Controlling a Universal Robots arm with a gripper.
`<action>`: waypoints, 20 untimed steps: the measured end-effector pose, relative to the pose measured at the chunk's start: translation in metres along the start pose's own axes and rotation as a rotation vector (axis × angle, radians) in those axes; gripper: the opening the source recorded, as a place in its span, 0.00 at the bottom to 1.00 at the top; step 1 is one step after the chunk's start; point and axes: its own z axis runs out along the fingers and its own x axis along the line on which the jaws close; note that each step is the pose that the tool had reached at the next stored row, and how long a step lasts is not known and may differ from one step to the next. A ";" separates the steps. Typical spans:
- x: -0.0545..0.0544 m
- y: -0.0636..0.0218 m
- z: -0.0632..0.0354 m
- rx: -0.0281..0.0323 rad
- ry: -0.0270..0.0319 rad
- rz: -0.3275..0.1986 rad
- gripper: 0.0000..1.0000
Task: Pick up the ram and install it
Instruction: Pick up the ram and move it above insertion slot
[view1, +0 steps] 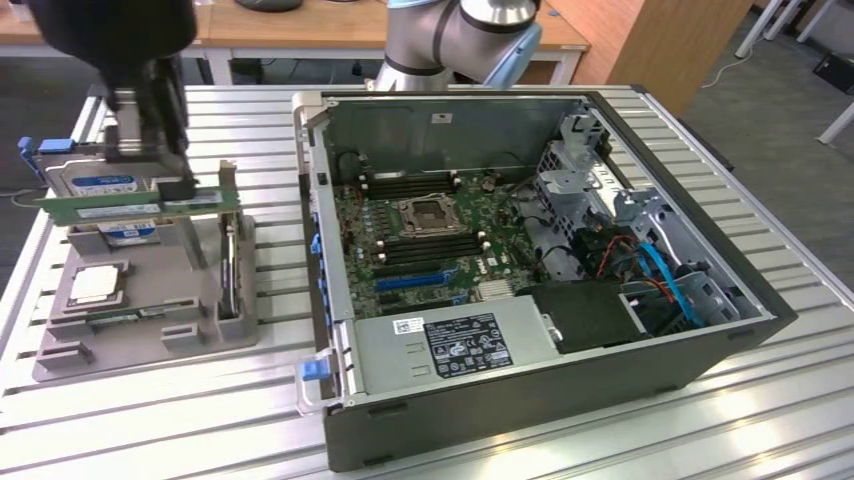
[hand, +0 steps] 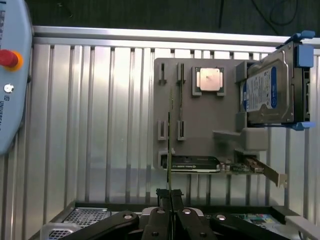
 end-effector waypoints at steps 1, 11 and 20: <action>0.000 -0.0041 -0.0001 0.0000 0.0000 -0.001 0.12; 0.000 -0.0476 -0.0017 -0.0002 0.0003 -0.009 0.12; 0.001 -0.0887 -0.0030 -0.0002 0.0005 -0.017 0.12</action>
